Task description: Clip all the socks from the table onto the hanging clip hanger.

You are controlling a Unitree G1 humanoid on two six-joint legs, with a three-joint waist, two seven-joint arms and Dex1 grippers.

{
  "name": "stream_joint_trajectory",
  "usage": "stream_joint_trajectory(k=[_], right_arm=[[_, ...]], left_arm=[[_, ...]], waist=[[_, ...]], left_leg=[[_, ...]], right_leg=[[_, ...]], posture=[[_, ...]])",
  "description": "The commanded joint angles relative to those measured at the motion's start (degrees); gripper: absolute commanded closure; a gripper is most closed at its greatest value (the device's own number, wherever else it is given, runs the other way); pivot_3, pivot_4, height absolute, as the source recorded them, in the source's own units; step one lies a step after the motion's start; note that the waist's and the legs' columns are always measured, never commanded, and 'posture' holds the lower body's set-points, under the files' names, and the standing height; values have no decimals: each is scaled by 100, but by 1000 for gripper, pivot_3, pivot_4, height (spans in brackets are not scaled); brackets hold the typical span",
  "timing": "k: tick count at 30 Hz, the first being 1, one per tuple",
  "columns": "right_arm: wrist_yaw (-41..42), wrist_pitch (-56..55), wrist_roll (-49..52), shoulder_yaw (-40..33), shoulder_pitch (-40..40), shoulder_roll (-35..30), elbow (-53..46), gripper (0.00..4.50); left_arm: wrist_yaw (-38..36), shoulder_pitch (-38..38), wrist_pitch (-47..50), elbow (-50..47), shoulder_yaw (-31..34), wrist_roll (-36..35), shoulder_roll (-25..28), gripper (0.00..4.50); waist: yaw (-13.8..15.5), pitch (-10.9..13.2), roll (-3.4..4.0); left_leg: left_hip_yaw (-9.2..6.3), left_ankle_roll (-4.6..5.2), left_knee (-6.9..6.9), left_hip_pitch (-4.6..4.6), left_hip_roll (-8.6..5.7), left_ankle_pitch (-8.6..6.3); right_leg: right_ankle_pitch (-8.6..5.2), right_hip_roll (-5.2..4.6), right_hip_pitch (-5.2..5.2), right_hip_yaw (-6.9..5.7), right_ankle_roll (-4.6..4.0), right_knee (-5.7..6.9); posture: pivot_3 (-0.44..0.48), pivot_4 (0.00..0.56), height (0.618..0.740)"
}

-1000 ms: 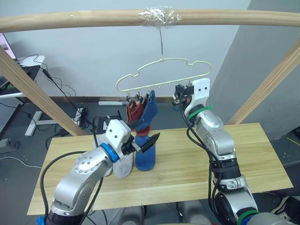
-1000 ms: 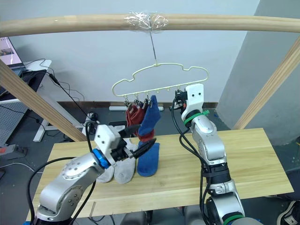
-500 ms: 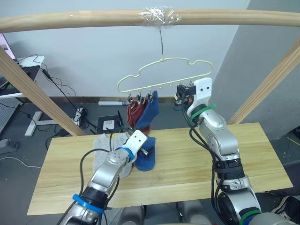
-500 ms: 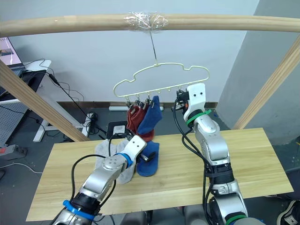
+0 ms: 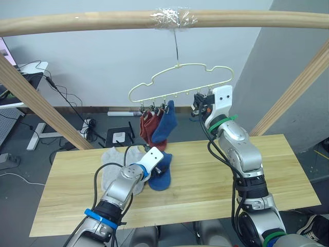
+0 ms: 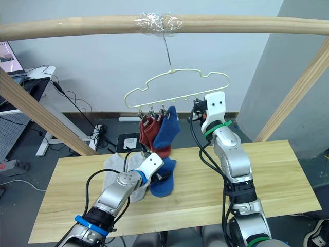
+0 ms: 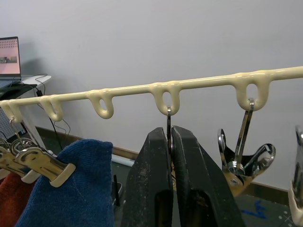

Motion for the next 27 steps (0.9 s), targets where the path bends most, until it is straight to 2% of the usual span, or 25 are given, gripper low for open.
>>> stream_joint_trajectory(k=[1, 7, 11, 14, 18, 21, 27], right_arm=[[-24, 2, 28, -8, 40, -6, -300, 4500], [37, 2, 35, 1, 35, -44, -270, 4500], [132, 109, 104, -92, -8, -181, -267, 4500], [276, 531, 298, -221, -45, -338, -338, 4500], [189, 2257, 1306, -887, -276, -291, -692, 4500], [-27, 3179, 1784, -1314, -536, -265, -917, 4500], [-672, 4115, 2304, -2022, -913, 61, -1016, 4500]], left_arm=[[-164, 207, 23, -155, -176, 108, -6, 1957], [-350, 418, -354, -465, -151, 54, -58, 3578], [-569, 739, -553, -1128, 43, -235, -51, 4485], [-797, 1033, -682, -1787, 253, -643, -64, 4485], [-856, 1269, -969, -2794, 705, -1415, -362, 4485], [-667, 1194, -1442, -3073, 740, -1258, -494, 4485], [-421, 957, -1736, -2917, 480, -1023, -749, 4485]], waist=[[-2, -1, 1], [1, -2, 4], [4, -2, 4], [21, -3, 5], [51, -4, 6], [86, -12, 10], [71, -16, 14]], left_leg=[[0, 0, 0, 0, 0, 0], [0, 0, 0, 0, 0, 0], [-1, 0, -1, -2, 1, 0], [0, 0, 0, -4, 1, 0], [-1, 0, 1, -4, 6, 0], [-3, 0, 7, -5, 7, 1], [1, 2, 5, -1, -1, 1]], right_leg=[[0, 0, 0, 0, 0, 0], [0, 0, 0, 0, 0, 0], [0, -1, -2, 1, 0, -2], [0, -2, -2, 1, 0, -2], [0, -5, 0, 3, -1, -3], [3, -5, 6, -3, -4, -3], [3, -2, 11, -3, -4, -5]], posture=[[-94, 195, 740], [-88, 190, 740], [-86, 184, 740], [-84, 180, 740], [-78, 175, 740], [-76, 171, 740], [-84, 172, 740]])
